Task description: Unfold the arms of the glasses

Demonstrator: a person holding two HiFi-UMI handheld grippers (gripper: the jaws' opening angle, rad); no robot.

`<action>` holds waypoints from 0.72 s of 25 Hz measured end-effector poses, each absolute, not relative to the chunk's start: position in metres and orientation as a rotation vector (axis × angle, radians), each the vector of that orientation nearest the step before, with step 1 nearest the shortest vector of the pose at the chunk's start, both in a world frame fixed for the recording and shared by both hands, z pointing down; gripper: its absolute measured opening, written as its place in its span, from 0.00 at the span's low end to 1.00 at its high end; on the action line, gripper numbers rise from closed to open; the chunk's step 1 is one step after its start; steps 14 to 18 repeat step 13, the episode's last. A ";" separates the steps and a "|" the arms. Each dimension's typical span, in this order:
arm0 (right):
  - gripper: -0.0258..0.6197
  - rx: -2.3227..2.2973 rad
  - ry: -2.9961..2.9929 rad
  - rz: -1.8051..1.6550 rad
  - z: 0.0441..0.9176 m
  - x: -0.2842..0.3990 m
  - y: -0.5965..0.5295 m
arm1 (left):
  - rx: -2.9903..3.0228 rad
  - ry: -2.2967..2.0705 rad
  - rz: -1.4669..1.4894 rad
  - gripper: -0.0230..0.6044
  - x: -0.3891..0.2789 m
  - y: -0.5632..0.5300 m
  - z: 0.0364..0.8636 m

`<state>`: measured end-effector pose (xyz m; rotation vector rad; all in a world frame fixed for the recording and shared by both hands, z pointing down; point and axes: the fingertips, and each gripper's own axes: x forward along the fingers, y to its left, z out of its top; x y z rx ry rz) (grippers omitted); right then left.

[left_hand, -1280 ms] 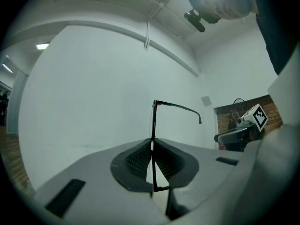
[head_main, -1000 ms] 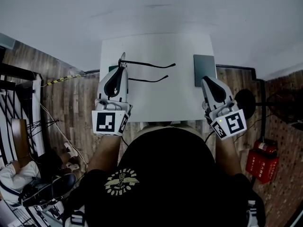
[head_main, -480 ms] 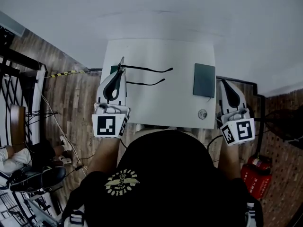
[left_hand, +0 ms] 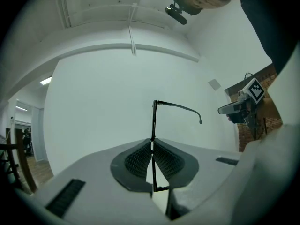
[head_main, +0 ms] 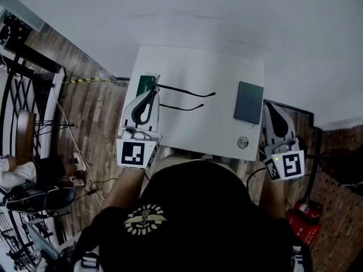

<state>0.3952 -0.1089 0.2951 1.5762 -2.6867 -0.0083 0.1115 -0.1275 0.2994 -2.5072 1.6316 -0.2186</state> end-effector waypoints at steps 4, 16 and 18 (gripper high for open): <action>0.04 1.565 -2.706 0.032 0.304 0.398 -0.113 | -2.525 1.631 -0.247 0.07 0.120 -0.123 0.301; 0.04 1.547 -2.728 0.080 0.318 0.383 -0.122 | -2.568 1.579 -0.302 0.07 0.131 -0.125 0.310; 0.04 1.547 -2.728 0.080 0.318 0.383 -0.122 | -2.568 1.579 -0.302 0.07 0.131 -0.125 0.310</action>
